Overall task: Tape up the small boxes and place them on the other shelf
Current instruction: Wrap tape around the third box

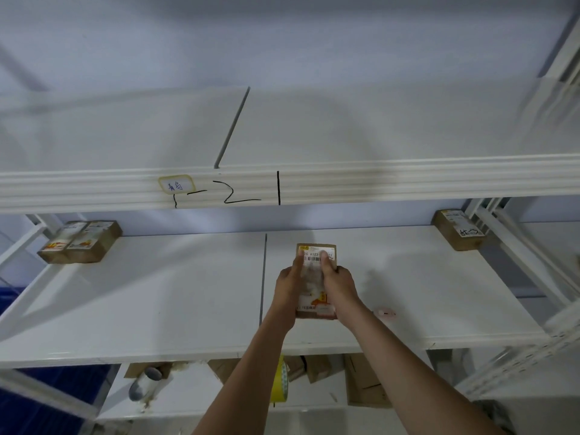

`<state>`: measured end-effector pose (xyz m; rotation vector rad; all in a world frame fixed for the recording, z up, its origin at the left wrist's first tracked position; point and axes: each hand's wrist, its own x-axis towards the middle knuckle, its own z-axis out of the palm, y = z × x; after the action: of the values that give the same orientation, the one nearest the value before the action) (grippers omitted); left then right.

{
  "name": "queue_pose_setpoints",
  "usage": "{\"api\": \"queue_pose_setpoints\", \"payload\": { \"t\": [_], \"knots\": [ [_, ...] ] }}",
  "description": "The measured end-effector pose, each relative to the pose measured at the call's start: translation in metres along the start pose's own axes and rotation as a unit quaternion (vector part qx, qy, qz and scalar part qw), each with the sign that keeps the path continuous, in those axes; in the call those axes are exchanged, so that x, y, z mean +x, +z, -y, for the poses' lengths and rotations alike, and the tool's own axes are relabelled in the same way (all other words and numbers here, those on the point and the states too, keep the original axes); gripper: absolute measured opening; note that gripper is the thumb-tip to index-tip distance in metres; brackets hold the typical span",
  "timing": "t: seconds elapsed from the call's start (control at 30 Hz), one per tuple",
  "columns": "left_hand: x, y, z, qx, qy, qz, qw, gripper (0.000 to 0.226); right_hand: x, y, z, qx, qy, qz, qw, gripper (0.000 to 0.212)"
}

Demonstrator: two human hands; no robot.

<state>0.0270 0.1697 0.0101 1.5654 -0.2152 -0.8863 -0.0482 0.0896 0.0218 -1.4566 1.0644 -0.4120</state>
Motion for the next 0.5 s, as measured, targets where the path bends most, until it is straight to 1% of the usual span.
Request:
{"api": "queue_pose_setpoints", "payload": {
  "t": [0.07, 0.13, 0.17, 0.23, 0.27, 0.3, 0.37, 0.43, 0.5],
  "knots": [
    [0.000, -0.007, 0.005, 0.012, -0.010, 0.054, 0.998, 0.058, 0.007, -0.007, 0.000, 0.037, 0.022, 0.016, 0.999, 0.048],
    [-0.002, -0.012, 0.011, 0.034, -0.017, 0.063, 0.997, 0.053, 0.012, -0.014, -0.001, 0.084, 0.032, 0.041, 0.995, 0.048],
    [-0.002, -0.014, 0.014, 0.027, -0.016, 0.055, 0.998, 0.051, 0.014, -0.016, -0.002, 0.092, 0.038, 0.053, 0.994, 0.058],
    [-0.002, -0.013, 0.017, -0.006, -0.002, 0.042, 0.999, 0.051, 0.010, -0.021, -0.005, 0.052, 0.041, 0.081, 0.995, 0.083],
    [-0.004, -0.012, 0.016, -0.026, 0.008, 0.038, 0.999, 0.053, 0.006, -0.021, -0.007, 0.020, 0.040, 0.099, 0.994, 0.085],
    [-0.005, -0.011, 0.016, -0.047, 0.015, 0.040, 0.998, 0.054, 0.001, -0.020, -0.009, -0.006, 0.037, 0.118, 0.992, 0.080],
    [-0.007, -0.011, 0.017, -0.068, 0.027, 0.064, 0.995, 0.052, -0.003, -0.019, -0.018, -0.011, 0.030, 0.140, 0.990, 0.060],
    [-0.012, -0.011, 0.017, -0.079, 0.029, 0.105, 0.991, 0.046, -0.006, -0.018, -0.024, 0.022, 0.020, 0.121, 0.992, 0.045],
    [-0.015, -0.012, 0.018, -0.085, 0.035, 0.124, 0.988, 0.043, -0.005, -0.017, -0.026, 0.028, 0.017, 0.098, 0.995, 0.041]
  ]
}}
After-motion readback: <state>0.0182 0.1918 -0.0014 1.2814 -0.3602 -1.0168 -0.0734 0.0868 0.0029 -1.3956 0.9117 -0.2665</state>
